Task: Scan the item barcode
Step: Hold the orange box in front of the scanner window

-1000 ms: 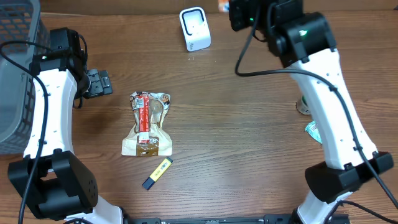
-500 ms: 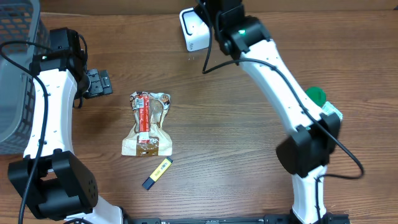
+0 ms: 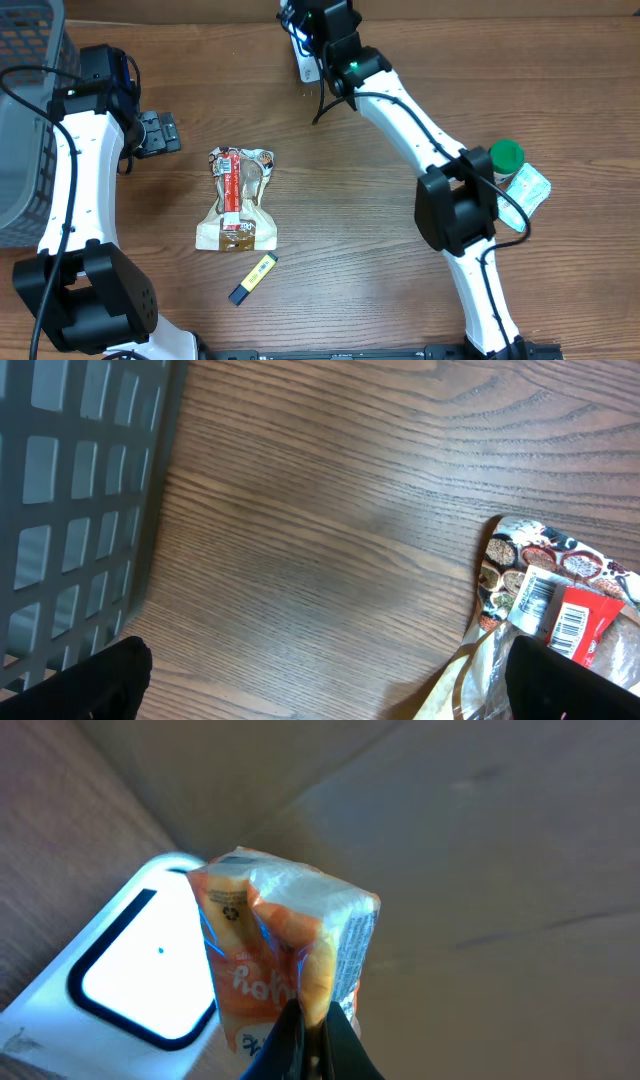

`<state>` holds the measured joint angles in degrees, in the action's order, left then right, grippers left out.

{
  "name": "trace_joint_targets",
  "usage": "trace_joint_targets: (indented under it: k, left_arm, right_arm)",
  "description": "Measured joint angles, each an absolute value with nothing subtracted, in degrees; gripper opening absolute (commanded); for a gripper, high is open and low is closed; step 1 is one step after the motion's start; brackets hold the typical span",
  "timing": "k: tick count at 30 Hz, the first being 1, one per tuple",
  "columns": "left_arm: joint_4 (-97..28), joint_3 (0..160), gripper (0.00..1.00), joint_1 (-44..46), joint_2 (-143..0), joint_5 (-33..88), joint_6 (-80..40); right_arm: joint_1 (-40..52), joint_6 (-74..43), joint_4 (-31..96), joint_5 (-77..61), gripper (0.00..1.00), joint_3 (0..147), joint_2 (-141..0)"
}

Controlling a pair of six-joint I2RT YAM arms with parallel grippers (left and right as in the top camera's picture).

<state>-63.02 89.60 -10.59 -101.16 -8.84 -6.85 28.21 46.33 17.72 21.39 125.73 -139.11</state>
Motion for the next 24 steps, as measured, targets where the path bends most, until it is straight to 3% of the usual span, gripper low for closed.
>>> trace_joint_targets:
  k: [24]
  left_arm:
    - [-63.0,89.6,1.00,-10.6,-101.2,-8.8,-6.8]
  right_arm:
    - [28.2,47.0,12.9,22.9,0.03,125.7,-142.8]
